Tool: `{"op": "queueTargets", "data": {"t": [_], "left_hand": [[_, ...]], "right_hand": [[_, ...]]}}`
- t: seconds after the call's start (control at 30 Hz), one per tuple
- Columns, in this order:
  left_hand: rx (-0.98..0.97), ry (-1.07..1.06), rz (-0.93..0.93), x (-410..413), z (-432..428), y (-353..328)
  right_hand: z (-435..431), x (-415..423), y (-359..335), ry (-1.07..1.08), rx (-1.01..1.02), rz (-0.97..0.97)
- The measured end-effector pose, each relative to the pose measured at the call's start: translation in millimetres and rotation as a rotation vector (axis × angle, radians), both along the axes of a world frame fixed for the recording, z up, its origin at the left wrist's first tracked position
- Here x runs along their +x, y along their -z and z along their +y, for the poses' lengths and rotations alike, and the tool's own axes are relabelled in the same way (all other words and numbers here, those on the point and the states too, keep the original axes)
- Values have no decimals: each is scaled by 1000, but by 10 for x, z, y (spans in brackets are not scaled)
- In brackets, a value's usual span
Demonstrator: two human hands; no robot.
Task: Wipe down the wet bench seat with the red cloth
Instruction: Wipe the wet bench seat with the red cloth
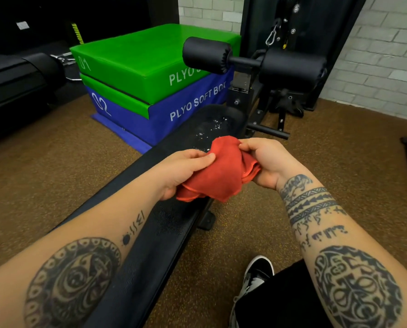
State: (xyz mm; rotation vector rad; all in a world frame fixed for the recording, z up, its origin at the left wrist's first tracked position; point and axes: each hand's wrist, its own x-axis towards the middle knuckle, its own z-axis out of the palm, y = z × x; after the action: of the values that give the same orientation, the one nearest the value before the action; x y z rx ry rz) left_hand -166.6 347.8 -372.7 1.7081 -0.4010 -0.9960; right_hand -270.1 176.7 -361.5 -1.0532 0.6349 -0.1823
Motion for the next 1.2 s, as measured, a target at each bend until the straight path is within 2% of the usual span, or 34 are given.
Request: {"op": "queueTargets", "data": {"t": [0.1,0.2,0.4,0.53,0.63,0.67,0.7,0.77,0.87,0.93,1.07,1.13,1.2], "left_hand": [[-68,-42,-44,34,-56,4],[-170,-108,4,32,-94,-18],[-397,-181,112,5,-73,-64],[-400,-299,81,-30,-188,-141],[-440,-271,137,-45,-266,-207],[-454,-230,168,-42,-269,-227],[-461,-182,203,-41,-256,-250],[-409,-60,241,-26,-184,-305],[-280,48,179,95,-12,-299],[-227,-40,88,214,119,-254],[-51,-406,-204,480,411,24],[93,-493,-378,601,610,225],[267,-455,-519,659,791,378]], "right_hand": [[1,25,47,-66,34,3],[50,21,64,-196,-78,1],[17,80,53,7,-140,-84],[108,65,71,4,-425,-197],[217,48,116,-160,-840,-160],[229,61,129,-117,-948,-130],[239,76,132,-19,-970,-116],[226,79,103,113,-1020,-58],[165,101,125,102,-1138,103],[122,109,179,165,-1114,170],[182,146,320,206,-1115,309],[314,216,450,145,-1184,374],[513,295,634,-43,-1292,433]]}}
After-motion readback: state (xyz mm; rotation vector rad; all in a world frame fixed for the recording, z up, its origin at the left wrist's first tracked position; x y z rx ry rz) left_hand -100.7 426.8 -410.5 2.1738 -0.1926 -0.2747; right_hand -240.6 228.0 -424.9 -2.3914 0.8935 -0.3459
